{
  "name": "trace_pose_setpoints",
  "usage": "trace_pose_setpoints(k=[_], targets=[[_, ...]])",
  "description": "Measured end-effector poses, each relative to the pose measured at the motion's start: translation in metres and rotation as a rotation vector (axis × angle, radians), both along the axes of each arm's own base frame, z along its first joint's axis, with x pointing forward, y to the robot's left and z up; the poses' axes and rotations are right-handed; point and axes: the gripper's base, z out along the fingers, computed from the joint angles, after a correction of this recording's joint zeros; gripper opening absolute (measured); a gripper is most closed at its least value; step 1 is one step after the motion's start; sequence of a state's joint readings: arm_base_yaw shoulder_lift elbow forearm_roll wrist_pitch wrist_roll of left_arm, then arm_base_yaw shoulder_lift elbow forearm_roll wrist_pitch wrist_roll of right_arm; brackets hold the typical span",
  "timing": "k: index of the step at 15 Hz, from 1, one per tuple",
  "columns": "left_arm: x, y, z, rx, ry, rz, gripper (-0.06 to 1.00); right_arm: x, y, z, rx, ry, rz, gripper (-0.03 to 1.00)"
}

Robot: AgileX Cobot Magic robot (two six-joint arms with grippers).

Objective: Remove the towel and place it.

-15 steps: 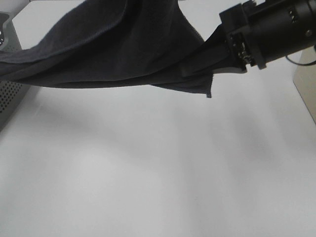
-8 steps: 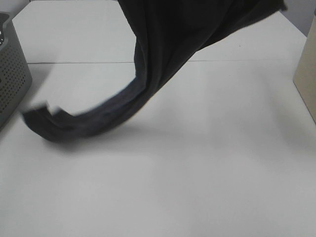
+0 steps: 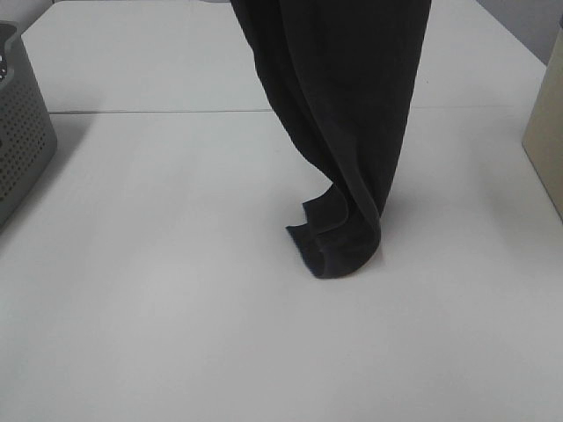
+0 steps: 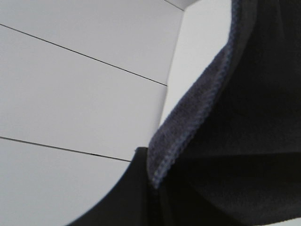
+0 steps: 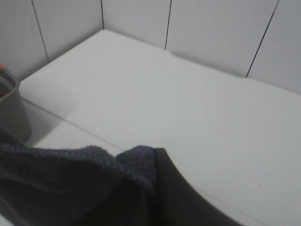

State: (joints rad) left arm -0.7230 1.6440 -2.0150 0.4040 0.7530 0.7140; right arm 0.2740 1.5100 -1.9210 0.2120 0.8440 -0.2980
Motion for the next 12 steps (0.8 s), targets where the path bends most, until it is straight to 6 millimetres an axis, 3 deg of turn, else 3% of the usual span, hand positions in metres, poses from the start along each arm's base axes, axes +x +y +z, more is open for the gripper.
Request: trace_pose_setpoints(k=[4, 12], targets=[[0.025, 0.022, 0.015, -0.215, -0.121, 0.055, 0.0, 0.013, 0.001, 0.014, 0.049, -0.197, -0.031, 0.01], [0.072, 0.032, 0.003, -0.298, -0.262, 0.056, 0.0, 0.059, 0.009, 0.005, 0.093, -0.395, -0.085, 0.01]])
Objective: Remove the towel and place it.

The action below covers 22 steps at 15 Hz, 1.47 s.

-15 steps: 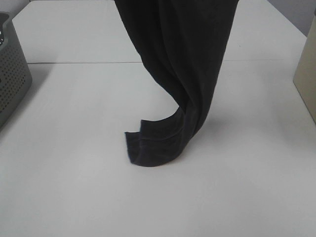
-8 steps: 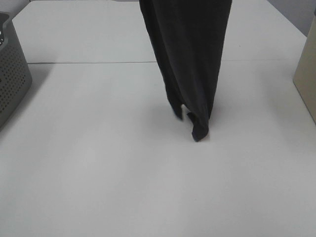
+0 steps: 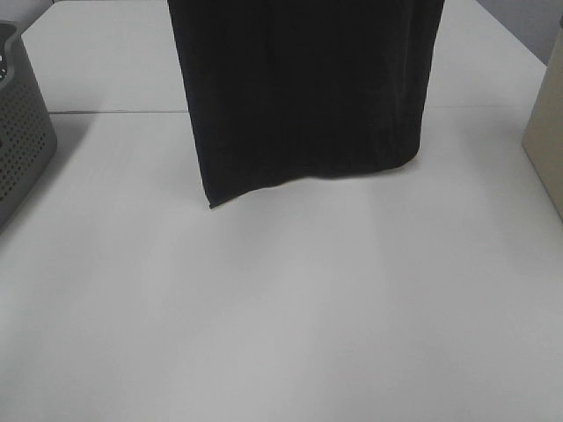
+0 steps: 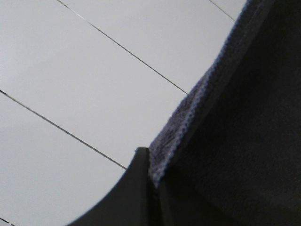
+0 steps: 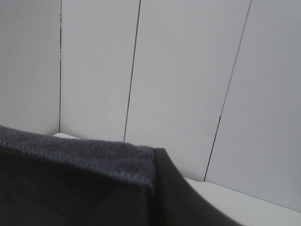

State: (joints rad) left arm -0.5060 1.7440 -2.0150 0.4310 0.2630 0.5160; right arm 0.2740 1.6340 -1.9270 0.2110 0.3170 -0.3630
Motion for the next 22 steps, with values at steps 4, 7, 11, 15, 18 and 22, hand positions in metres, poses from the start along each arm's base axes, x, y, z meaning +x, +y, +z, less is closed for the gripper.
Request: trace_pose_setpoints(k=[4, 7, 11, 15, 18, 22], targets=[[0.03, 0.008, -0.012, -0.03, -0.11, -0.01, 0.0, 0.025, 0.006, -0.015, 0.016, -0.053, -0.022, 0.01], [0.074, 0.018, -0.046, -0.042, -0.191, -0.02, 0.0, 0.053, 0.011, -0.034, 0.039, -0.102, -0.05, 0.01], [0.113, 0.027, -0.063, -0.122, -0.289, -0.029, 0.0, 0.085, 0.018, -0.054, 0.053, -0.136, -0.066, 0.01], [0.14, 0.027, -0.059, -0.164, -0.383, -0.006, 0.0, 0.102, 0.023, -0.05, 0.085, -0.177, -0.065, 0.01], [0.144, 0.027, -0.059, -0.163, -0.372, 0.014, 0.0, 0.103, 0.023, -0.05, 0.086, -0.178, -0.064, 0.01], [0.145, 0.027, -0.059, -0.161, -0.364, 0.018, 0.0, 0.104, 0.024, -0.052, 0.083, -0.168, -0.063, 0.01]])
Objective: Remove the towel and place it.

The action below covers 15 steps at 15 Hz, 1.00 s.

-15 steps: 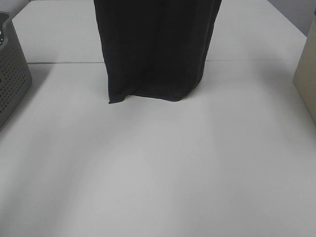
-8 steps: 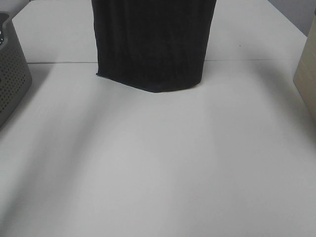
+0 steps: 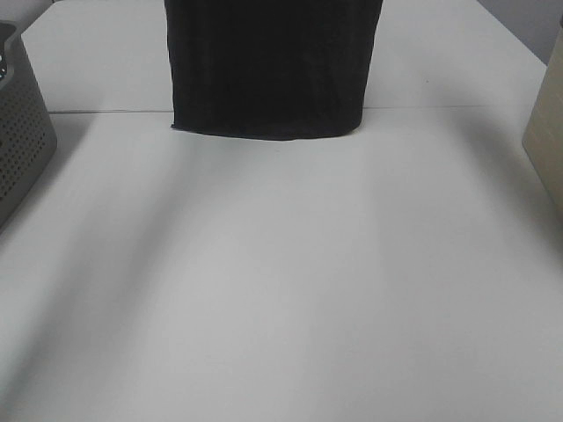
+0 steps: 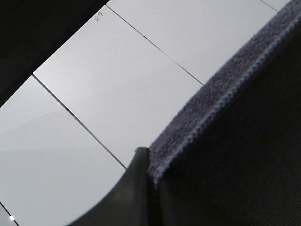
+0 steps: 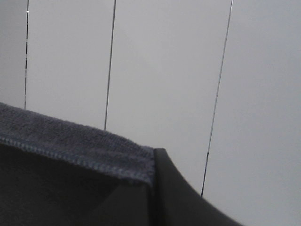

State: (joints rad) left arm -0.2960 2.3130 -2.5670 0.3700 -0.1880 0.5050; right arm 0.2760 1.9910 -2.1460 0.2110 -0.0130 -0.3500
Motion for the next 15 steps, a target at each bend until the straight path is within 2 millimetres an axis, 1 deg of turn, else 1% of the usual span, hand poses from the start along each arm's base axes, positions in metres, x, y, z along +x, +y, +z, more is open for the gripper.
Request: trace_pose_setpoints(k=[3, 6, 8, 9, 12, 13, 14, 15], targets=[[0.001, 0.0, -0.001, 0.003, 0.016, 0.006, 0.0, 0.0, 0.0, -0.001, -0.004, 0.012, 0.003, 0.01], [0.005, 0.002, -0.008, 0.017, 0.102, 0.037, 0.0, 0.0, 0.002, -0.007, -0.025, 0.074, 0.016, 0.01], [0.007, 0.002, -0.013, 0.023, 0.174, 0.057, 0.0, 0.0, 0.004, -0.016, -0.041, 0.172, 0.042, 0.01], [0.007, 0.0, -0.016, 0.03, 0.24, 0.072, 0.0, -0.002, 0.005, -0.021, -0.054, 0.241, 0.061, 0.01], [-0.006, -0.007, -0.014, 0.049, 0.42, 0.107, 0.0, -0.016, 0.006, -0.022, -0.081, 0.386, 0.113, 0.01], [-0.023, -0.012, -0.008, 0.057, 0.562, 0.122, 0.0, -0.023, 0.006, -0.02, -0.098, 0.434, 0.13, 0.01], [-0.029, -0.014, -0.006, 0.06, 0.616, 0.126, 0.0, -0.032, 0.005, -0.017, -0.112, 0.481, 0.148, 0.01], [-0.042, -0.016, -0.002, 0.07, 0.705, 0.135, 0.0, -0.039, 0.004, -0.015, -0.122, 0.526, 0.166, 0.01]])
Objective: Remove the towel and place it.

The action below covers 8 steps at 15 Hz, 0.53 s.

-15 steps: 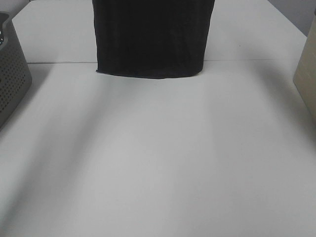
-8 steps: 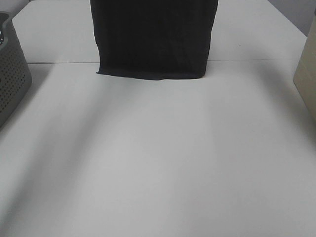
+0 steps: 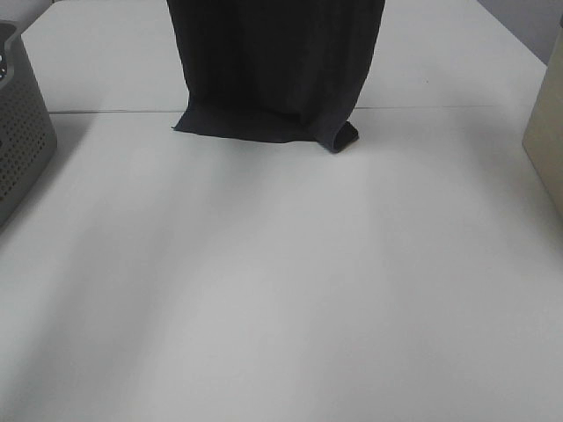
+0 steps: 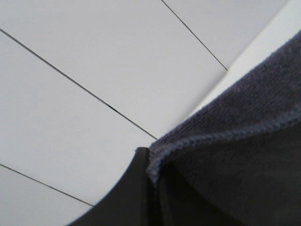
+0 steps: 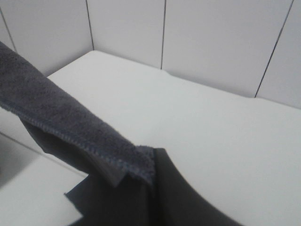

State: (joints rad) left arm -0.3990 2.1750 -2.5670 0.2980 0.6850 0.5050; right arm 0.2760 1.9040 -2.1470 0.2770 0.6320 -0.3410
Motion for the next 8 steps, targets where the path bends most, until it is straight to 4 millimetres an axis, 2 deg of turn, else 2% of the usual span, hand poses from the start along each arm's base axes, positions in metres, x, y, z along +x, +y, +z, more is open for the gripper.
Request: trace_pose_setpoints(k=[5, 8], targets=[[-0.058, 0.004, 0.012, 0.019, 0.381, 0.037, 0.0, -0.047, -0.006, 0.018, -0.034, 0.209, 0.078, 0.01], [-0.083, 0.009, 0.037, -0.182, 0.411, 0.044, 0.0, -0.079, -0.012, 0.026, -0.07, 0.35, 0.118, 0.01]])
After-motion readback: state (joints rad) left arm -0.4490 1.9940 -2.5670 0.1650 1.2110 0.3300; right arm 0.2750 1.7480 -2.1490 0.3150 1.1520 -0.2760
